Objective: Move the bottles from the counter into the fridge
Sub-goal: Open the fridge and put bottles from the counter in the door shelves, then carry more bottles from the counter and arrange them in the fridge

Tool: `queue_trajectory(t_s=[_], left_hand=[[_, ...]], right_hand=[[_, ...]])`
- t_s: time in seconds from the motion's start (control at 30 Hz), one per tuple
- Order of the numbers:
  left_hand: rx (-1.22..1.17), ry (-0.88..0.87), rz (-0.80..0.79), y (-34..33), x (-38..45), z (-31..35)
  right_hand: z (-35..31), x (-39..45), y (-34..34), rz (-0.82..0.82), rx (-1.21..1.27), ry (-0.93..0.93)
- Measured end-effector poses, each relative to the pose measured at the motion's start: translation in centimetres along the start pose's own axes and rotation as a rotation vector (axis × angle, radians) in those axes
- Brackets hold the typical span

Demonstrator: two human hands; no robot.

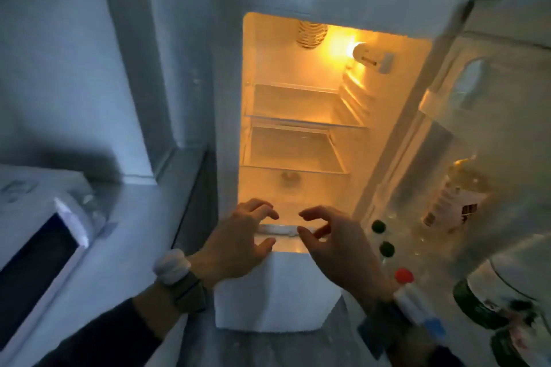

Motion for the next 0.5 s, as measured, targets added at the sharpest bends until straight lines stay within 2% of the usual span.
queue_trajectory(t_s=[0.03,0.1,0.17,0.27,0.37,0.5], left_hand=[[0.0,0.004,0.015,0.1,-0.5,-0.2],[0.036,0.156,0.08,1.7,-6.5,-2.0],[0.062,0.244,0.076,1.9,-10.1,-3.3],[0.099,0.41,0.11,3.6,-17.7,-4.7],[0.128,0.601,0.21,5.9,-26.2,-4.7],[0.139,0.755,0.315,7.5,-35.2,-3.6]], right_hand=[[0.1,-0.1,-0.2,-0.017,0.001,0.016],[-2.1,-0.9,-3.8,-0.17,0.043,0.13],[-3.2,-1.7,-5.6,-0.254,0.07,0.158],[-6.9,-3.9,-9.6,-0.357,0.094,0.283],[-12.8,-7.3,-12.5,-0.523,0.137,0.42],[-18.6,-12.0,-16.0,-0.704,0.213,0.529]])
Point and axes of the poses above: each hand's wrist, its own x-axis towards the middle knuckle, its own y-axis out of the back of the hand, z = x × y, the point moved 6 cm from there along x, towards the middle knuckle, and after that the axes turned 1 degree about -y, right-handed, at the moved point
